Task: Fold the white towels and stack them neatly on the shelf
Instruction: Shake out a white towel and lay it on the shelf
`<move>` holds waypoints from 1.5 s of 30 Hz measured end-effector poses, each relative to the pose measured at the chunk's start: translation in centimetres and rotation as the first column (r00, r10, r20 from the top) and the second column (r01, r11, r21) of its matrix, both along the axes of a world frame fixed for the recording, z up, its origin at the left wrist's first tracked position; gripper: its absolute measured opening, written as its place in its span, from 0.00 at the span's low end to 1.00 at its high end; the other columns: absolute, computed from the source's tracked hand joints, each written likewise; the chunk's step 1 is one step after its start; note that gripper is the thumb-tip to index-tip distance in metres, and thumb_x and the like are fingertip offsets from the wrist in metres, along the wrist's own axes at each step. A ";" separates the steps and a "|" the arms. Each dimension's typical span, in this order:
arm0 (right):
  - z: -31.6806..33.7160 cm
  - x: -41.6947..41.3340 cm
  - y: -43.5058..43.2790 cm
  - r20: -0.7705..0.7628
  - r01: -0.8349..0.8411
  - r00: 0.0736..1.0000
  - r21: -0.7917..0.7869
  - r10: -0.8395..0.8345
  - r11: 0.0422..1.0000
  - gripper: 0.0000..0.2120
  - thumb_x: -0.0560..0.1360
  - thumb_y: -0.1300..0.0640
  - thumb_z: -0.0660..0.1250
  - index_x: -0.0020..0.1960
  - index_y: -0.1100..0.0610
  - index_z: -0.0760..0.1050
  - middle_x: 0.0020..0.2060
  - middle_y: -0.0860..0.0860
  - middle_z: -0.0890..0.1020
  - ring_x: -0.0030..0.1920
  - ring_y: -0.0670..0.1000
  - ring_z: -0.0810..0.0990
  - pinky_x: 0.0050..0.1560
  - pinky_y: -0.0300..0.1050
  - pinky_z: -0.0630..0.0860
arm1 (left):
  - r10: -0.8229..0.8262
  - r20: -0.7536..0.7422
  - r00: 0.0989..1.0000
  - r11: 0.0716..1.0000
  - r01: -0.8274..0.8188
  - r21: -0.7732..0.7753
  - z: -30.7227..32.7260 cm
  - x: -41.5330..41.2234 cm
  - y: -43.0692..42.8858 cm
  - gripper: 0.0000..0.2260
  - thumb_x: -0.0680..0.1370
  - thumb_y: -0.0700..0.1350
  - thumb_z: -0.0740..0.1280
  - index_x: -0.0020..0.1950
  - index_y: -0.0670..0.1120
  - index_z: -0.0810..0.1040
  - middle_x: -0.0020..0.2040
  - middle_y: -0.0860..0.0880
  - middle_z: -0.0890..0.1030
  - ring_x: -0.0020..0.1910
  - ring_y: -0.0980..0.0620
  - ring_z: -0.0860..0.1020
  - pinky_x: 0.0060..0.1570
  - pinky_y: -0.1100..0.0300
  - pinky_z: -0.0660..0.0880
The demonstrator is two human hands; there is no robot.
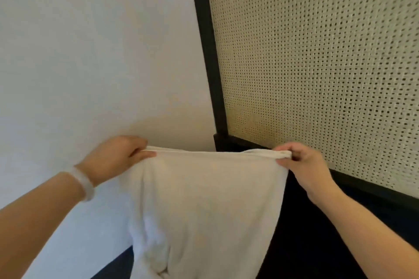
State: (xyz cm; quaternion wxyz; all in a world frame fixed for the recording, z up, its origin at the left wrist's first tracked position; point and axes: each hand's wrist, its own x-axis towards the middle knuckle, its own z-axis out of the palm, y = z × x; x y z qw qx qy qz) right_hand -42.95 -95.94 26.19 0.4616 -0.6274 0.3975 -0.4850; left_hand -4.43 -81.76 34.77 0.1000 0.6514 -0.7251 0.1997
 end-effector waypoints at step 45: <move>19.7 21.8 8.1 -0.350 -0.693 0.719 -0.421 0.600 0.585 0.14 0.76 0.76 0.57 0.46 0.61 0.76 0.42 0.58 0.81 0.41 0.53 0.82 0.42 0.32 0.80 | 0.411 -0.774 0.481 0.723 -0.689 -0.044 -14.5 -14.8 16.1 0.10 0.79 0.53 0.65 0.44 0.48 0.79 0.43 0.54 0.75 0.41 0.55 0.75 0.45 0.61 0.72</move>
